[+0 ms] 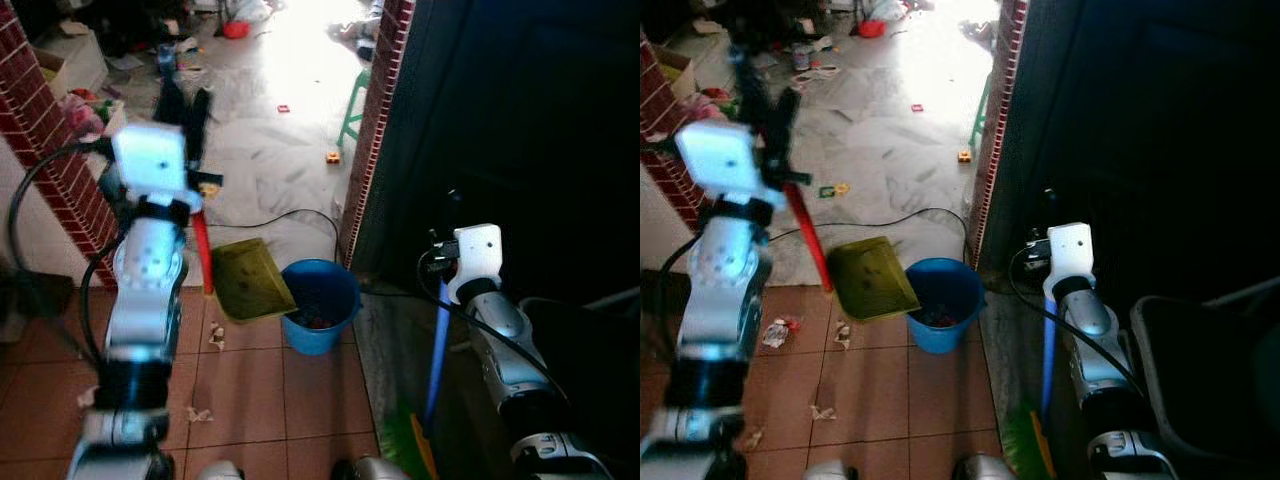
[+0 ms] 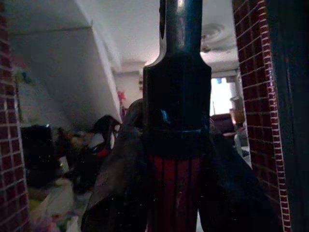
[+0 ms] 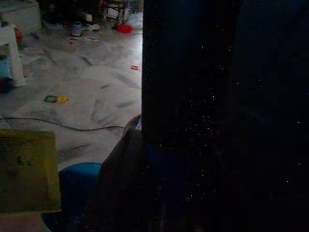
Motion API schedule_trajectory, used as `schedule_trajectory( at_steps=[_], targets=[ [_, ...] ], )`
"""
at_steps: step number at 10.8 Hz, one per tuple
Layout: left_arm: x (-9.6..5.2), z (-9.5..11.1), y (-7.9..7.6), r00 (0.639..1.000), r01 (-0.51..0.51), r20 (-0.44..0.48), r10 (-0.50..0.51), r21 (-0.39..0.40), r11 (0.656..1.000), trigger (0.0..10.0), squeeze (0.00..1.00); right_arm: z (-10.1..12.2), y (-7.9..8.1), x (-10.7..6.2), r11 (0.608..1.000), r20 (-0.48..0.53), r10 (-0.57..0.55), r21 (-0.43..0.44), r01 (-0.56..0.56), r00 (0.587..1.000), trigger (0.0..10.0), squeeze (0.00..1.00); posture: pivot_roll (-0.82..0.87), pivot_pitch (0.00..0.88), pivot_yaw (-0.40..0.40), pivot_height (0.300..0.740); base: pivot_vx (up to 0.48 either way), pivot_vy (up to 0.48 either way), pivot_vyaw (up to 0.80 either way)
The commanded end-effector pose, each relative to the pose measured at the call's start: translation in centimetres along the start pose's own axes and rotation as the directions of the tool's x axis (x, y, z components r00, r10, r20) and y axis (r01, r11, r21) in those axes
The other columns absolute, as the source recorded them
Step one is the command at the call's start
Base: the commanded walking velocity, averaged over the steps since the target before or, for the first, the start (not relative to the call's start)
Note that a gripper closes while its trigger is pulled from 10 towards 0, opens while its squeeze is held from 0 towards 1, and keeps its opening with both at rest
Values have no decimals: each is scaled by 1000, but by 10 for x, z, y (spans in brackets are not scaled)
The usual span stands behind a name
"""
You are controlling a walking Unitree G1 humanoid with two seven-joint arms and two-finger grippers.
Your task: Sweep floor
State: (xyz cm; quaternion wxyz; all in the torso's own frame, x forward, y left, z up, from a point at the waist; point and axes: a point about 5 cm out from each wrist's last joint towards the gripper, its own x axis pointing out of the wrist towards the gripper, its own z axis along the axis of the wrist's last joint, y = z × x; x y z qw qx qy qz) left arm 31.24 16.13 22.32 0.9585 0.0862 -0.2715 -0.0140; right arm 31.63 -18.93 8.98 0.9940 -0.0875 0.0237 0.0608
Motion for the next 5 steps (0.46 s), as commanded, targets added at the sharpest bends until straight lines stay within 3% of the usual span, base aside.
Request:
schedule_trajectory(
  at_steps=[1, 5],
  targets=[
    [-6, -4, -8, 999, 33, -39, -33, -1, 999, 10000, 0, 7, -1, 1, 1000, 30, 4, -17, -3, 1000, 10000, 0, -19, 0, -53, 740, 0, 0, 0],
    [-18, -10, -22, 993, 40, -109, -49, -85, 996, 10000, 0, 7, -3, 2, 1000, 26, 1, -16, -1, 1000, 10000, 0, -20, 0, -55, 740, 0, 480, 0]
  ],
)
